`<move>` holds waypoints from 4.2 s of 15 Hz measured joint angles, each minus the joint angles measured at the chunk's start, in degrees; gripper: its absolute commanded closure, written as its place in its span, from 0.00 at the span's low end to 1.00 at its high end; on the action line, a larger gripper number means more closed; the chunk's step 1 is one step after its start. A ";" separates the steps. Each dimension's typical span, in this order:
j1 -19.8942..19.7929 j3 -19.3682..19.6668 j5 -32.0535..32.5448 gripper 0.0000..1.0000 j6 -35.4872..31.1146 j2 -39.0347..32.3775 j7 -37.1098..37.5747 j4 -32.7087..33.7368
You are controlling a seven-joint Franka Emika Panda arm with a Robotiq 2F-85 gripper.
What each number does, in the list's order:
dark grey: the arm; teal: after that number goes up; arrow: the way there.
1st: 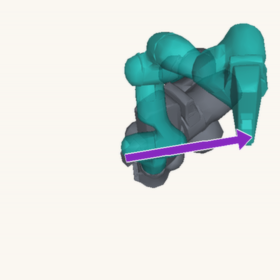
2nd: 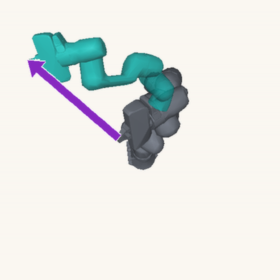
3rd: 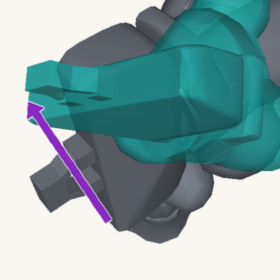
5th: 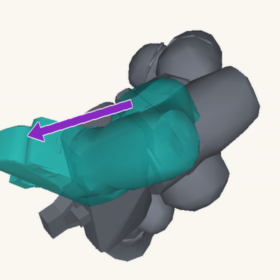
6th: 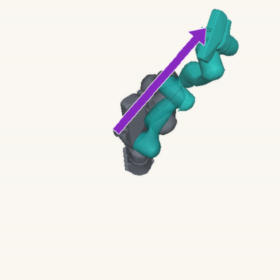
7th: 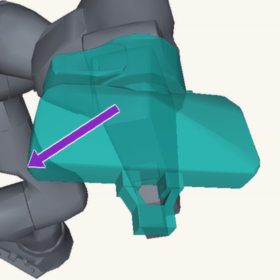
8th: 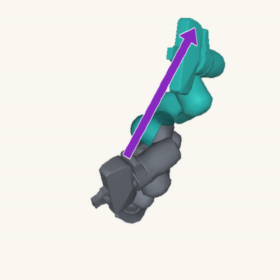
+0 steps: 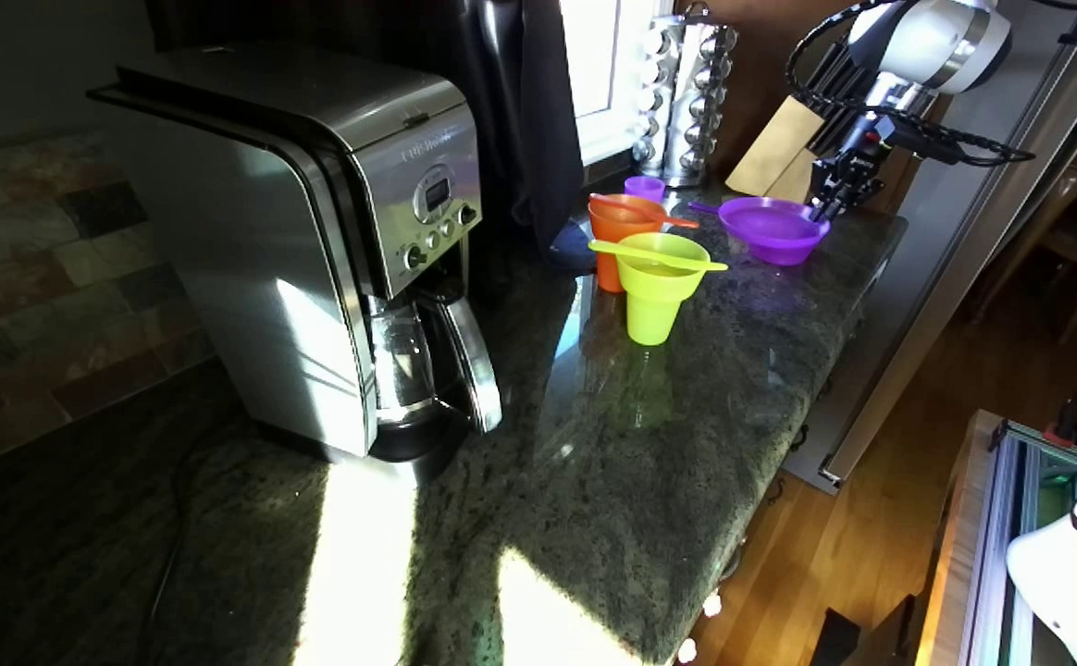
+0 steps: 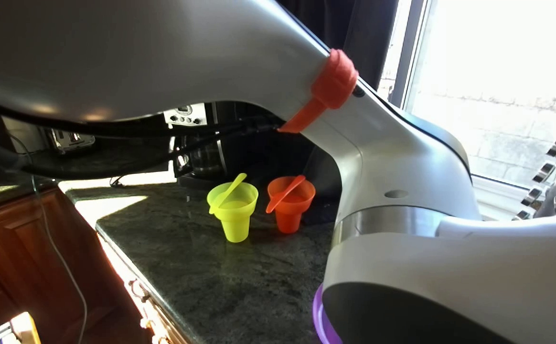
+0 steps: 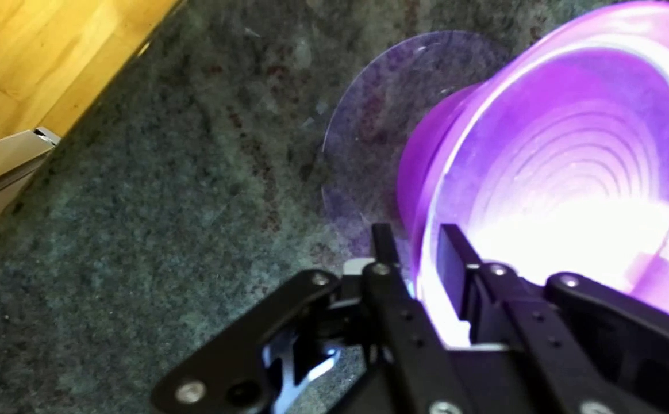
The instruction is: Put the purple plate on top of the purple bowl then place the cup and spoon on the plate.
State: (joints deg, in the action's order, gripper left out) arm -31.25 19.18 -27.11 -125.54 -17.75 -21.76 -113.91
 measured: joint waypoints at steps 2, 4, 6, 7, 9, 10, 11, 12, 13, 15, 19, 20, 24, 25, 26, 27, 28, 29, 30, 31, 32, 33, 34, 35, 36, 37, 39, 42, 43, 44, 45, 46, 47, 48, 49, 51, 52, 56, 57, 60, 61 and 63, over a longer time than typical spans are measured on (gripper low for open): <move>-0.23 -0.01 0.00 0.27 0.00 -0.02 0.00 0.01; -0.53 -0.01 0.00 0.12 0.00 -0.02 0.00 0.08; -0.98 0.00 0.00 0.00 0.00 -0.01 0.00 0.36; -1.27 0.00 0.00 0.00 0.00 0.00 0.00 0.60; -1.87 0.00 0.00 0.00 0.02 0.15 -0.02 1.06; -2.09 0.01 0.00 0.00 0.02 0.32 -0.02 1.23; -2.26 0.01 0.00 0.00 0.03 0.52 -0.02 1.36; -2.36 0.01 0.00 0.00 0.04 0.78 -0.01 1.41; -2.39 0.01 0.00 0.00 0.04 1.09 0.02 1.42; -2.35 0.01 0.11 0.00 0.05 1.71 0.16 1.42; -1.91 -0.38 0.09 0.00 0.10 2.58 1.69 1.44; -1.59 -0.59 0.09 0.00 0.11 2.87 2.71 1.45; 0.88 -1.33 0.10 0.00 0.11 3.76 8.19 1.61; 1.70 -1.44 0.10 0.00 0.11 3.83 9.54 1.80; 2.49 -1.55 0.10 0.00 0.11 3.84 10.65 2.14; 3.25 -1.67 0.10 0.00 0.11 3.84 11.68 2.59; 3.98 -1.79 0.14 0.00 -0.04 3.84 12.41 3.10; 4.65 -1.95 0.22 0.00 -0.07 3.83 12.97 3.77; 5.28 -2.20 0.36 0.00 -0.07 3.80 13.39 4.59; 5.90 -2.52 0.53 0.00 -0.07 3.76 13.74 5.53; 6.55 -2.87 0.82 0.00 -0.07 3.68 13.95 6.50; 7.23 -3.28 1.20 0.00 -0.07 3.58 14.26 7.56; 7.93 -3.72 1.70 0.00 -0.07 3.41 14.50 8.72; 8.59 -4.21 2.28 0.00 -0.07 3.13 14.88 9.90; 9.21 -4.53 2.85 0.00 -0.07 2.81 15.53 10.92; 9.66 -4.64 3.19 0.00 -0.07 2.53 16.02 11.62; 9.84 -4.64 3.47 0.00 -0.07 2.15 16.15 12.04; 9.66 -4.55 3.61 0.00 -0.07 1.91 16.15 12.04; 9.65 -4.56 3.62 0.00 -0.07 1.91 16.14 12.04; 9.67 -4.58 3.66 0.00 -0.37 1.86 16.15 12.07; 9.73 -4.65 3.74 0.00 -1.16 1.65 16.15 12.28; 9.84 -4.83 3.98 0.00 -1.77 1.22 16.14 12.91; 10.00 -5.15 4.68 0.00 -2.36 0.54 16.14 13.89; 10.29 -5.50 5.67 0.00 -2.60 -0.35 16.14 15.21; 10.61 -5.89 6.59 0.00 -2.61 -1.33 16.14 16.64; 11.25 -6.74 8.57 0.00 -2.57 -3.72 16.14 19.81; 11.46 -7.19 9.45 0.00 -2.48 -5.00 16.14 21.37; 12.36 -7.78 13.62 0.00 -0.78 -10.44 16.58 27.68; 12.47 -7.79 14.71 0.00 0.10 -11.77 16.95 29.23; 12.53 -7.87 16.62 0.00 3.05 -15.45 17.28 33.33; 12.52 -7.90 16.93 0.00 3.85 -16.60 17.28 34.57; 12.44 -8.01 17.09 0.00 4.59 -18.73 17.28 36.77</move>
State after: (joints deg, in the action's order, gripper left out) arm -18.82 11.17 -10.02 -120.94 -36.48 -4.47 -77.14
